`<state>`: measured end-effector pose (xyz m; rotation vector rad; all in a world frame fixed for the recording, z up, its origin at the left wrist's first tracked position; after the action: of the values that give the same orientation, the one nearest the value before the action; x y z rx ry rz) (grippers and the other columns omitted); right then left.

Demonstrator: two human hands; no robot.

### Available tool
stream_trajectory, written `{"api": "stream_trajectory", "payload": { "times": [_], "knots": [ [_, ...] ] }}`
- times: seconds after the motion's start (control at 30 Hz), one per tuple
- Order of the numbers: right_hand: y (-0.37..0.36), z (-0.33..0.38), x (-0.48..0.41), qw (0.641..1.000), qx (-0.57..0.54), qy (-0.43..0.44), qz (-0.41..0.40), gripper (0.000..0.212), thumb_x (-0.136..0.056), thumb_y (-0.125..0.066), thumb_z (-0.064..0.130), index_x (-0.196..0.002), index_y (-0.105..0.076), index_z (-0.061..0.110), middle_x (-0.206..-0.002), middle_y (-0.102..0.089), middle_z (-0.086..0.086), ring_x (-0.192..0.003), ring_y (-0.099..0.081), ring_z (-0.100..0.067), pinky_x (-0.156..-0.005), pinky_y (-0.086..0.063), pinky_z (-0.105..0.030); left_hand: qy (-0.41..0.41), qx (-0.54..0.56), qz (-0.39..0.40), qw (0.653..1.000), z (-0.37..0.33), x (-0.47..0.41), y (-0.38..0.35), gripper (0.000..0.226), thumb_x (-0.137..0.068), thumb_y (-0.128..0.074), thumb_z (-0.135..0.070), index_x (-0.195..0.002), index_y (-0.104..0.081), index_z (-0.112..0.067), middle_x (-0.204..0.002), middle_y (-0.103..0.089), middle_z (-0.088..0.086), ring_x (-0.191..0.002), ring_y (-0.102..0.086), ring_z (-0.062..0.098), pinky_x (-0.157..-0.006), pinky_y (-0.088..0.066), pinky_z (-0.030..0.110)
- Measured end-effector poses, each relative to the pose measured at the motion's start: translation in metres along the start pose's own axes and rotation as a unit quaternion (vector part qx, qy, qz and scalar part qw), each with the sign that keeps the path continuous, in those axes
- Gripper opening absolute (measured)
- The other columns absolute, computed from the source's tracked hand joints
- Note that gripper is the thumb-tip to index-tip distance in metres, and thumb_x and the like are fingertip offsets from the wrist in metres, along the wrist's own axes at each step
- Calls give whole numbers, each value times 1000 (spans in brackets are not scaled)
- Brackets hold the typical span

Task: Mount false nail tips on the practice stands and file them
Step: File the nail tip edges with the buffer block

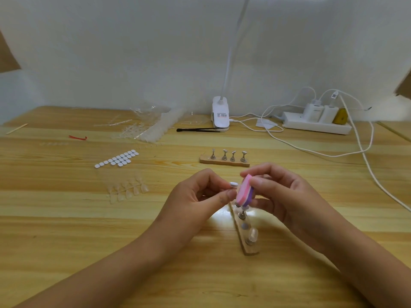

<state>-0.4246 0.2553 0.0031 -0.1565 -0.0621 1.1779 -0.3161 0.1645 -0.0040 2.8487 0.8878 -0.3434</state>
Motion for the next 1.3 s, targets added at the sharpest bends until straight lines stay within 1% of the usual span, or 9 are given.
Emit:
{"api": "stream_trajectory", "payload": {
  "times": [0.07, 0.17, 0.3, 0.43, 0.53, 0.63, 1.0, 1.13, 1.3],
  "knots": [
    [-4, 0, 0, 1000, 8, 3, 10, 19, -77, -77, 25, -94, -75, 16, -88, -71, -12, -83, -71, -22, -70, -56, -23, 0, -5, 1, 1000, 1, 0, 0, 7, -78, -74, -29, -74, -69, -34, -77, -70, -9, -76, -65, 4, -72, -50, 16],
    [5, 1, -2, 999, -22, 12, -35, 21, -70, -73, 24, -89, -76, 16, -84, -70, -10, -78, -71, -18, -68, -56, -21, -1, -10, 2, 1000, 1, 0, -1, 7, -77, -74, -31, -74, -69, -34, -76, -70, -11, -74, -64, 1, -69, -49, 13],
    [0, 0, -1, 1000, -6, -1, 0, 24, -73, -72, 23, -93, -74, 11, -89, -71, -15, -82, -72, -22, -70, -56, -23, -6, -10, 5, 1000, 0, 1, -2, 6, -78, -73, -30, -76, -69, -34, -77, -70, -9, -76, -65, 3, -71, -50, 15],
    [5, -1, -2, 999, -20, -4, -27, 23, -70, -72, 23, -91, -75, 12, -88, -70, -15, -80, -72, -21, -68, -56, -22, -9, -20, 5, 1000, -1, 1, -2, 7, -78, -73, -30, -75, -69, -35, -77, -70, -10, -75, -64, 2, -70, -49, 13],
    [-1, 0, -1, 1000, -2, -11, 10, 22, -73, -71, 23, -92, -75, 12, -91, -72, -14, -83, -71, -21, -69, -56, -23, -15, -22, 1, 1000, -2, 2, -1, 5, -78, -73, -31, -76, -69, -34, -78, -71, -9, -75, -65, 2, -70, -49, 14],
    [3, 0, -1, 1000, -3, -8, -7, 24, -71, -72, 25, -91, -75, 12, -95, -74, -11, -83, -72, -20, -69, -56, -22, -18, -29, -1, 999, -2, 3, -1, 4, -78, -73, -32, -76, -69, -34, -78, -70, -9, -76, -66, 3, -72, -51, 15],
    [-1, 1, -1, 998, 19, -31, 53, 21, -85, -66, 19, -103, -75, 12, -98, -73, -11, -89, -71, -18, -72, -56, -21, -27, -37, 5, 999, -3, 5, -3, 4, -78, -72, -34, -80, -69, -32, -85, -74, -6, -83, -69, 7, -77, -53, 17],
    [8, 2, -5, 1000, -3, -23, 15, 21, -79, -71, 20, -98, -75, 11, -95, -73, -10, -87, -71, -17, -72, -56, -22, -38, -43, 1, 998, -5, 4, -3, 5, -77, -71, -35, -80, -69, -34, -83, -73, -9, -81, -69, 4, -75, -52, 16],
    [-6, -1, 0, 998, 4, -36, 61, 22, -76, -76, 23, -95, -74, 11, -94, -73, -14, -85, -72, -21, -71, -57, -23, -48, -51, -11, 997, -6, 4, 1, 8, -78, -71, -34, -83, -69, -28, -84, -73, -4, -83, -70, 13, -77, -57, 26]
  ]
}}
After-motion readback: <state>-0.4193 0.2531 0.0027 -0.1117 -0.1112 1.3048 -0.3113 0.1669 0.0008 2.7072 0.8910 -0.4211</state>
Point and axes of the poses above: each hand's wrist, its own x-axis away from the middle knuckle, its own y-axis out of the back of the hand, z = x × y, the point moved 9 cm from there along -x, towards the middle knuckle
